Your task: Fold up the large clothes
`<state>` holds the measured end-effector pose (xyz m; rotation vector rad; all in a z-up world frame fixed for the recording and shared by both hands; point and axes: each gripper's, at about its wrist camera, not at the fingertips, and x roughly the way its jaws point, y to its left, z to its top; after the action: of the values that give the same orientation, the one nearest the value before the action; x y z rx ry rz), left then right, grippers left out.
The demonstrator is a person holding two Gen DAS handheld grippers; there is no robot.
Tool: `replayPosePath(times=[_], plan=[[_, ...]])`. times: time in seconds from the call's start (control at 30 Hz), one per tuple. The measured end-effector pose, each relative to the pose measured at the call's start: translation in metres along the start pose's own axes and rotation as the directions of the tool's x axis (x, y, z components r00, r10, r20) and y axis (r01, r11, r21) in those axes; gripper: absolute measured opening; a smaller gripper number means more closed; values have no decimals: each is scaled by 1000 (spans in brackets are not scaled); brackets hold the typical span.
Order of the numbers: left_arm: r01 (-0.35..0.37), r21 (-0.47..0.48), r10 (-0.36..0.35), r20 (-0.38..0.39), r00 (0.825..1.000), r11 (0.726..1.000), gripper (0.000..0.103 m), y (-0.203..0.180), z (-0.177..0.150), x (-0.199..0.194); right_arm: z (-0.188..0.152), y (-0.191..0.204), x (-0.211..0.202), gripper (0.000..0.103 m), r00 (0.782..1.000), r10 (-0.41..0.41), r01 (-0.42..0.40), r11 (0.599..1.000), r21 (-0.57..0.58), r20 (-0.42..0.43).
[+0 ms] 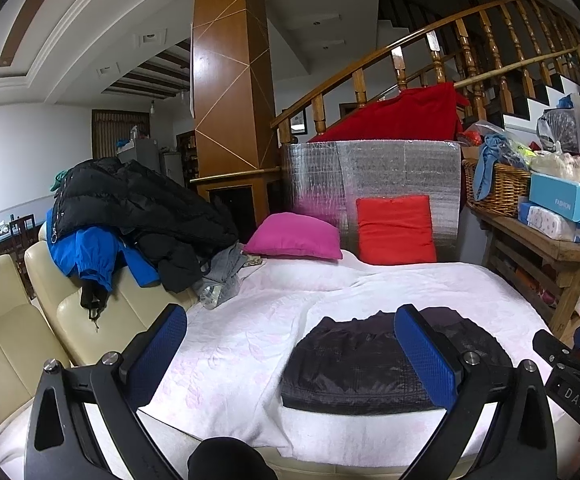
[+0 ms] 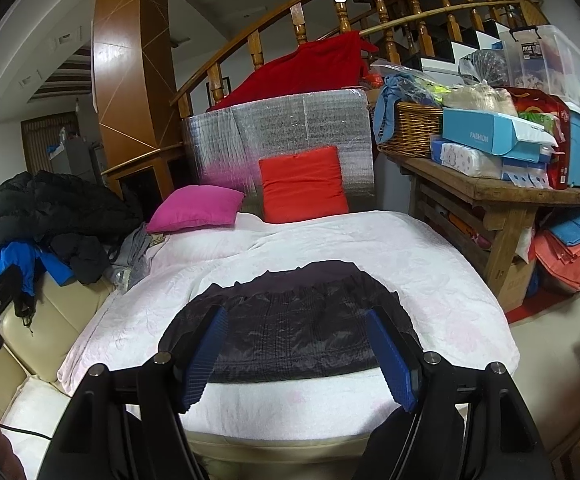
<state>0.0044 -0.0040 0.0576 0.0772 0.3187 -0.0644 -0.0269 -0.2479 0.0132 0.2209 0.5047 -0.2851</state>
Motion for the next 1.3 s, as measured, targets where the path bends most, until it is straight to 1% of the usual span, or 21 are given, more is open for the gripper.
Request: replayPosePath(times=[0.1,0.27,0.47,0.77,0.83,0.97,1.03,1.07,1.1,1.17,1.2,1.3], plan=[[-1,-3,1,5,1000,1000,103,2,1,-2,0,2,1,75,1000,-4,4,1000,-1,0],[19,11,-19,2,1000,1000,103,3,2,0,-1,10,6,75,1000,-6,6,1000,-12,-13],[17,1,-17,-9,1000,1000,103,8,1,5,-3,24,17,75,999,-8,7,999,-41,-34],[18,-8,-18,-16,1000,1000,103,12,1,11,-1,34,22,75,999,-21,19,998,-57,-33],[23,-13,-23,-18,1000,1000,103,13,1,14,-1,34,26,75,999,-16,14,998,-62,-36],[55,-27,-56,-24,998,998,103,14,3,24,2,39,37,75,999,-16,12,997,-81,-47],[84,-37,-85,-42,995,996,103,14,3,35,4,37,43,75,998,-23,18,996,-84,-51],[110,-58,-114,-58,992,992,103,16,4,42,5,34,48,75,998,-33,28,996,-81,-54],[116,-71,-121,-68,990,991,103,16,4,49,6,30,54,75,997,-42,37,997,-72,-59],[98,-58,-103,-83,991,993,103,11,6,60,8,22,64,75,996,-50,46,998,-49,-79],[108,-53,-113,-86,990,993,103,8,6,64,9,19,68,75,995,-49,46,998,-40,-88],[106,-32,-108,-46,993,994,103,0,7,65,9,10,78,75,994,-55,53,998,-26,-99]])
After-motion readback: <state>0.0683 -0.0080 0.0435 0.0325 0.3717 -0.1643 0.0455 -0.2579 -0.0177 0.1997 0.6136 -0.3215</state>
